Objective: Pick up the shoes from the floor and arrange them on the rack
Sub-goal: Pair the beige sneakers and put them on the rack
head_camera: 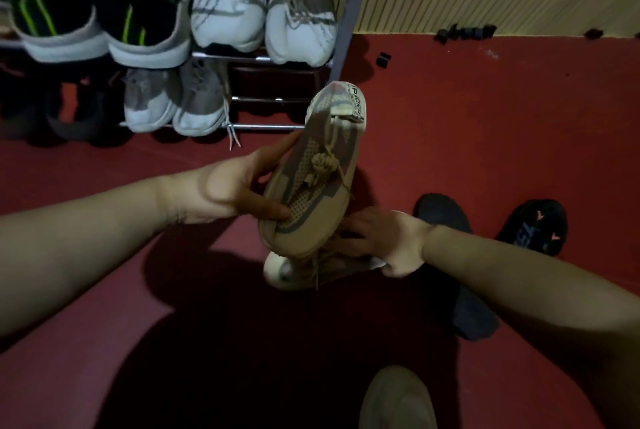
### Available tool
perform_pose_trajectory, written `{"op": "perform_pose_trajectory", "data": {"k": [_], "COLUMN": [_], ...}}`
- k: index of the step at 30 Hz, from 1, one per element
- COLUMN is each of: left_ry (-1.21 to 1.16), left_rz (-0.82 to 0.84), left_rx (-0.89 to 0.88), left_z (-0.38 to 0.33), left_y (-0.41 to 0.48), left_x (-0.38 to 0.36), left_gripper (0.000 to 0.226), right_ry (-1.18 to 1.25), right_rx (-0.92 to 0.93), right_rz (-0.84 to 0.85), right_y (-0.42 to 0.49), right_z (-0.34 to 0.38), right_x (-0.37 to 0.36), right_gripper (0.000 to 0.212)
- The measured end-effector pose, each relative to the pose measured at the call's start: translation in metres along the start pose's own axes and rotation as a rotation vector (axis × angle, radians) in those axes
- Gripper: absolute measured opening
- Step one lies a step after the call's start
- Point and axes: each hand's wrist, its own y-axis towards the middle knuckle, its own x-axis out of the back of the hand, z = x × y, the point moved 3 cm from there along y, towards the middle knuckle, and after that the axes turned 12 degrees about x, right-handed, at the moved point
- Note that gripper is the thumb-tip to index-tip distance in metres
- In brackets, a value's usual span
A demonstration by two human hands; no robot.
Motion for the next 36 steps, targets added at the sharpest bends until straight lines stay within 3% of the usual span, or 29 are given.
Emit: {"op": "perform_pose_trajectory", "data": {"k": [8,11,13,18,20,22,25,27,31,36], "left_ry": [-0.002,0.015,0.032,-0.004,-0.002,0.003,-0.041,-0.064,0.038,0.256], "left_rz": [-0.082,-0.122,-0.160,-0.245,-0.252,-0.231,-0.174,-0.153,-0.057,-0.048], "left_rx": [0.016,-0.002,0.002,0.075,0.076,0.073,0.062,0.071,0.085,0.063], "left_z": [0.022,0.022,0.026,0.041,0.045,0.047,0.046,0.048,0.050,0.056], "left_y": [-0.044,-0.063,-0.074,-0.088,-0.087,-0.082,-0.064,-0.044,0.000,0.042], "left_x": [0.028,0.039,0.049,0.065,0.065,0.062,0.048,0.034,-0.005,-0.051], "left_gripper": [0.098,0.097,0.098,0.102,0.099,0.099,0.097,0.095,0.105,0.101], "right_ry": [-0.251,-0.259,-0.232,-0.195,-0.078,0.175,0.925,1.362,1.592,1.658], "right_rx": [0.261,0.308,0.260,-0.011,-0.175,-0.417,-0.805,-0.968,-1.036,-1.070], "right_rz": [0.194,0.190,0.193,0.400,0.277,-0.046,-0.684,-0.931,-1.008,-1.090], "right_y": [0.085,0.100,0.105,0.099,0.090,0.075,0.047,0.036,0.021,0.009], "right_z": [0.007,0.000,-0.003,-0.011,-0.007,-0.006,-0.001,0.007,0.034,0.074], "right_x": [0.026,0.026,0.025,0.004,0.003,0.003,0.014,0.020,0.016,-0.019], "right_gripper": [0.107,0.090,0.076,0.106,0.107,0.098,0.079,0.075,0.083,0.085]}}
